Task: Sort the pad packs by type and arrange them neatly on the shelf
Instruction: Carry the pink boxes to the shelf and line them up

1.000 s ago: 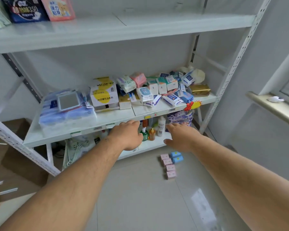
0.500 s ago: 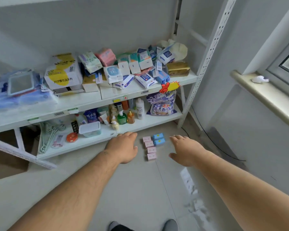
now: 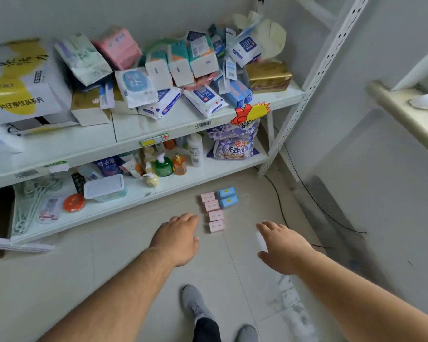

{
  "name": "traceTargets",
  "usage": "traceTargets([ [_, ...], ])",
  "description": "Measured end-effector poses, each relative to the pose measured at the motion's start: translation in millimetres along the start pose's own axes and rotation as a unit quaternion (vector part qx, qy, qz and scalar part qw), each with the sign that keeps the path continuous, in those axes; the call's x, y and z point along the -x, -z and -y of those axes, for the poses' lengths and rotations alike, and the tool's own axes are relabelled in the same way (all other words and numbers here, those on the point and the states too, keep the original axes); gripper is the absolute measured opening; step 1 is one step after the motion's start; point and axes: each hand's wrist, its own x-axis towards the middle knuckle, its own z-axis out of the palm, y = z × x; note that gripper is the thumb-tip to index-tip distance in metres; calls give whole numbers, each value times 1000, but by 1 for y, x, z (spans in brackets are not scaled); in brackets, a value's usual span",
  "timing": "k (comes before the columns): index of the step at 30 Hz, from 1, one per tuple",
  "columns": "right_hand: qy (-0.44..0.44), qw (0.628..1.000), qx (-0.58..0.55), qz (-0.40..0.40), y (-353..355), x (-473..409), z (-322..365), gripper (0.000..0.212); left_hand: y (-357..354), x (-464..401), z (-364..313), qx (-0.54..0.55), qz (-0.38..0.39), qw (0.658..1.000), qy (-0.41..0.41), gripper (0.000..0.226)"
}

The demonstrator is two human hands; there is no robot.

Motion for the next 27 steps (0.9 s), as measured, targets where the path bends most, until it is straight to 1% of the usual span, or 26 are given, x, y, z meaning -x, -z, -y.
traceTargets([
  [5, -7, 999, -19, 26, -33, -91, -3, 74, -47, -76, 40, 7, 27, 1000, -7, 57],
  [10, 6, 999, -34, 38, -89, -208, -12, 75, -116, -166, 75, 24, 30, 999, 4, 57],
  [15, 20, 998, -38, 35, -174, -343, -25, 70, -214, -268, 95, 38, 16, 999, 16, 56],
  [19, 36, 998, -34, 35, -259, -436, -39, 65, -306, -346, 107, 27, 25, 999, 2, 54],
  [23, 60, 998, -6, 27, -330, -510, -49, 72, -378, -418, 121, 21, 17, 1000, -3, 54],
  [27, 78, 996, 38, 7, -378, -575, -54, 77, -429, -479, 131, 13, 3, 1000, -15, 56],
])
